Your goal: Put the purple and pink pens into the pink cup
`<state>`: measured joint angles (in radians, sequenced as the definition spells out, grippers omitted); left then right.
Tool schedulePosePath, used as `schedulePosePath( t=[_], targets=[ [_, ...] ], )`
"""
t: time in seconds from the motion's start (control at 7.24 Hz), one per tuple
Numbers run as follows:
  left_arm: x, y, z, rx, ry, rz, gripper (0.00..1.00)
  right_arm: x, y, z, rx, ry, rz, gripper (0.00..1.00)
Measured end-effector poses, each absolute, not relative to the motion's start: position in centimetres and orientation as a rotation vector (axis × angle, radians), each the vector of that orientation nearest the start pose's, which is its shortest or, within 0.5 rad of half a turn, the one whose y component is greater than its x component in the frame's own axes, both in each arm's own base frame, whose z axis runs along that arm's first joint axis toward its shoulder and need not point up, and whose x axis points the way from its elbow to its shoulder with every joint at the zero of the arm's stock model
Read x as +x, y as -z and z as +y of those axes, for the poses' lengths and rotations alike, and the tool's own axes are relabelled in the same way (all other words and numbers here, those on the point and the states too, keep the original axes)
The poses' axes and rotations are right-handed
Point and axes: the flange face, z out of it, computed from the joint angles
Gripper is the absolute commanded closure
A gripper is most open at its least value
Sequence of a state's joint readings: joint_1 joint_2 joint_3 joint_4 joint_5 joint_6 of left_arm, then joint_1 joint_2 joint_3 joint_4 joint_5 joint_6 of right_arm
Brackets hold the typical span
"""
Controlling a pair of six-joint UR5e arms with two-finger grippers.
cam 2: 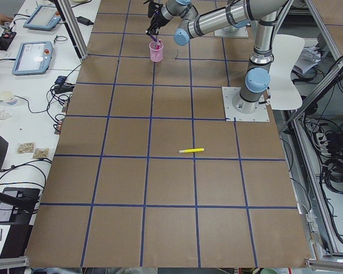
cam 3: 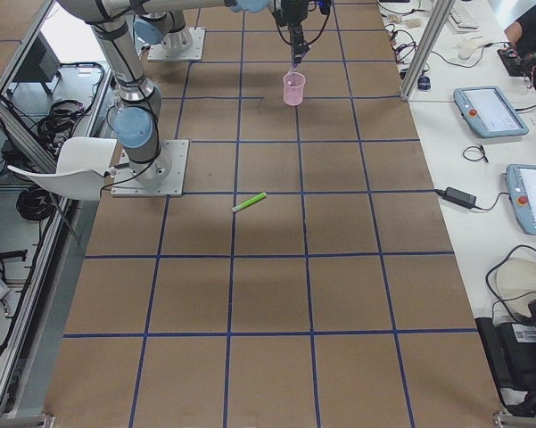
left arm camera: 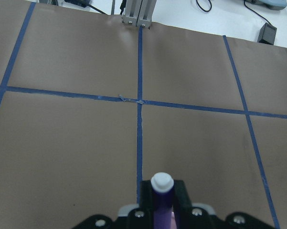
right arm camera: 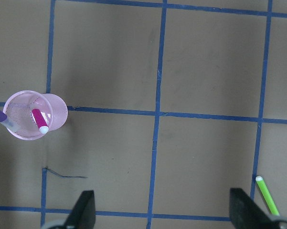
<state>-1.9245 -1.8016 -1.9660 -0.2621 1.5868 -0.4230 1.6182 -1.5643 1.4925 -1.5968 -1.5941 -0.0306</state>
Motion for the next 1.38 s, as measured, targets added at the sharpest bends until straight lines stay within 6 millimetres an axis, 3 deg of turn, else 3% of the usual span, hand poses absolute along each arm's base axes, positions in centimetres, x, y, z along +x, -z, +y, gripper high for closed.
schedulePosePath(
  t=[0.55,1.38],
  targets=[
    [-31.9,-31.3,-48.0,-0.131,1.048,3.21,1.0,15.6,-52.6,-49.6,-0.122,0.155,3.15,0.0],
    [-31.9,-30.8,-48.1,-0.123,1.04,3.208,1.0,15.6,-52.6,-49.6,-0.125,0.153,3.146,0.0]
  ],
)
